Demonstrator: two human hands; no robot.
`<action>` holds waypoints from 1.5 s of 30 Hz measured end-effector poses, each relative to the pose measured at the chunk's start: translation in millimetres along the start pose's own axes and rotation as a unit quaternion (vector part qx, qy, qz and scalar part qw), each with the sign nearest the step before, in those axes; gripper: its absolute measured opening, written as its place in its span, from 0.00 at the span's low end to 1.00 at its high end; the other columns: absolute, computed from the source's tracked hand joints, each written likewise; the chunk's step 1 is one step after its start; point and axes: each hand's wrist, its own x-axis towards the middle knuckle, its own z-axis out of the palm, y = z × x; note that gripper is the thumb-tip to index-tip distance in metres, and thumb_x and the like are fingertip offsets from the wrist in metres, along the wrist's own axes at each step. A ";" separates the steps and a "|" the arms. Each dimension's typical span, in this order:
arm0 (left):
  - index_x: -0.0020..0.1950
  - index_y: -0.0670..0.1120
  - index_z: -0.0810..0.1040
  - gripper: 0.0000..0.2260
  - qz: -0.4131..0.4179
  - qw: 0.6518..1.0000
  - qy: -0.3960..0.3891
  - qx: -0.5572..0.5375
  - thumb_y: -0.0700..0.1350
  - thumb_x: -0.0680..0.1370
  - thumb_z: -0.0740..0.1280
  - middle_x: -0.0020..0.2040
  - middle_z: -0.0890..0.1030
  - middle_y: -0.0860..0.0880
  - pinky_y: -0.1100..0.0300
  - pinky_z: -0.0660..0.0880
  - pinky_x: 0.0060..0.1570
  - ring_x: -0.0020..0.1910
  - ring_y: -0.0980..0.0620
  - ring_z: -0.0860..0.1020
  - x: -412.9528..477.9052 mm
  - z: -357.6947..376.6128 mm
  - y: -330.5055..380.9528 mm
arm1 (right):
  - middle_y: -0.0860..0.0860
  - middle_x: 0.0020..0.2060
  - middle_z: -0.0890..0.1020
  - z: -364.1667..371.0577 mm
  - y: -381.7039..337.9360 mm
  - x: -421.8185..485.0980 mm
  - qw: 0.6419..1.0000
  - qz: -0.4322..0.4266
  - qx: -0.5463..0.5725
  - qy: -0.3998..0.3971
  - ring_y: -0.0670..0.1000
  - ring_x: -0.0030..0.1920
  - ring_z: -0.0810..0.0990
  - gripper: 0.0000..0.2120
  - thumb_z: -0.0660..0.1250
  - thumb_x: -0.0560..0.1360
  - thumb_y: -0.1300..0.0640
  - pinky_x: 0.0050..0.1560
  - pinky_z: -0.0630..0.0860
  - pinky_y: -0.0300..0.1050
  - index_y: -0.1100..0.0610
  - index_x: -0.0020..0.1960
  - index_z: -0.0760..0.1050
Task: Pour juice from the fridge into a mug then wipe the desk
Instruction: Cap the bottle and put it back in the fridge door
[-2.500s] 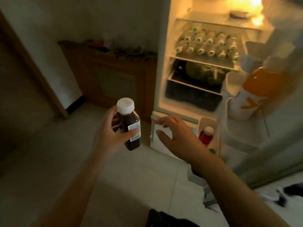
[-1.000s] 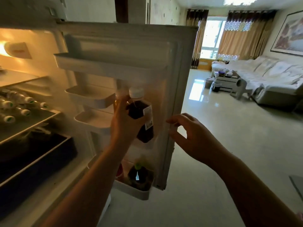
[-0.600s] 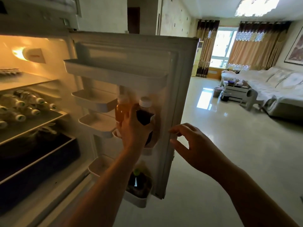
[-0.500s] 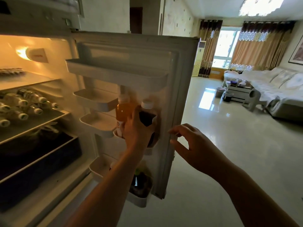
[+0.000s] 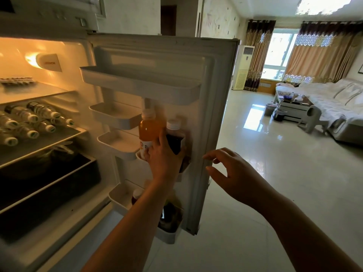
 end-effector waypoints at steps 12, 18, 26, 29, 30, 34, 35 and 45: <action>0.73 0.52 0.60 0.30 0.227 0.967 0.026 0.116 0.59 0.75 0.65 0.71 0.63 0.46 0.44 0.52 0.72 0.72 0.44 0.59 -9.3 -45.3 2.6 | 0.48 0.57 0.76 18.6 43.7 13.4 0.999 0.045 0.013 0.024 0.45 0.53 0.74 0.15 0.63 0.76 0.50 0.50 0.74 0.39 0.50 0.62 0.71; 0.70 0.48 0.64 0.25 0.483 0.856 0.068 0.171 0.58 0.76 0.59 0.68 0.68 0.41 0.42 0.60 0.69 0.67 0.43 0.64 30.1 -61.4 82.1 | 0.53 0.65 0.72 20.2 56.8 23.0 0.994 0.103 0.026 0.021 0.53 0.62 0.73 0.23 0.64 0.76 0.49 0.58 0.75 0.49 0.51 0.68 0.64; 0.71 0.48 0.68 0.23 0.586 0.726 0.031 0.359 0.56 0.78 0.56 0.71 0.69 0.42 0.37 0.51 0.71 0.74 0.42 0.61 70.5 -33.4 150.4 | 0.53 0.74 0.58 12.7 67.0 43.6 0.991 0.094 0.097 -0.014 0.55 0.72 0.60 0.37 0.65 0.75 0.48 0.69 0.62 0.50 0.51 0.76 0.47; 0.67 0.47 0.73 0.23 0.575 0.697 -0.001 0.428 0.56 0.77 0.54 0.70 0.71 0.44 0.35 0.47 0.71 0.74 0.43 0.60 74.7 -28.1 170.5 | 0.53 0.73 0.62 9.1 67.8 55.5 0.984 0.086 0.154 -0.032 0.55 0.71 0.62 0.38 0.66 0.74 0.49 0.68 0.63 0.50 0.50 0.76 0.46; 0.65 0.47 0.74 0.23 0.567 0.687 -0.009 0.455 0.57 0.77 0.52 0.69 0.71 0.44 0.35 0.45 0.71 0.74 0.43 0.60 75.3 -26.8 175.6 | 0.53 0.71 0.64 9.3 67.1 58.9 0.981 0.082 0.171 -0.033 0.55 0.70 0.64 0.38 0.66 0.74 0.48 0.67 0.65 0.50 0.49 0.75 0.47; 0.55 0.48 0.81 0.24 0.513 0.664 -0.020 0.544 0.59 0.77 0.51 0.63 0.78 0.47 0.34 0.40 0.70 0.73 0.43 0.62 72.8 -23.3 183.8 | 0.54 0.65 0.68 7.6 72.0 64.5 0.980 0.077 0.180 -0.039 0.55 0.64 0.69 0.38 0.67 0.71 0.46 0.62 0.72 0.53 0.48 0.74 0.49; 0.55 0.48 0.81 0.23 0.508 0.661 -0.020 0.552 0.60 0.77 0.52 0.63 0.78 0.48 0.34 0.37 0.69 0.73 0.43 0.62 70.7 -24.9 183.2 | 0.54 0.64 0.69 6.6 73.3 64.0 0.981 0.071 0.174 -0.043 0.55 0.63 0.71 0.37 0.67 0.71 0.46 0.61 0.73 0.52 0.49 0.73 0.50; 0.62 0.44 0.75 0.23 0.451 0.698 0.010 0.556 0.57 0.77 0.53 0.69 0.71 0.42 0.34 0.42 0.70 0.74 0.42 0.59 22.2 -78.8 153.2 | 0.51 0.69 0.67 8.6 44.5 21.9 0.980 -0.092 0.165 -0.064 0.52 0.67 0.69 0.35 0.65 0.74 0.46 0.63 0.67 0.47 0.42 0.72 0.45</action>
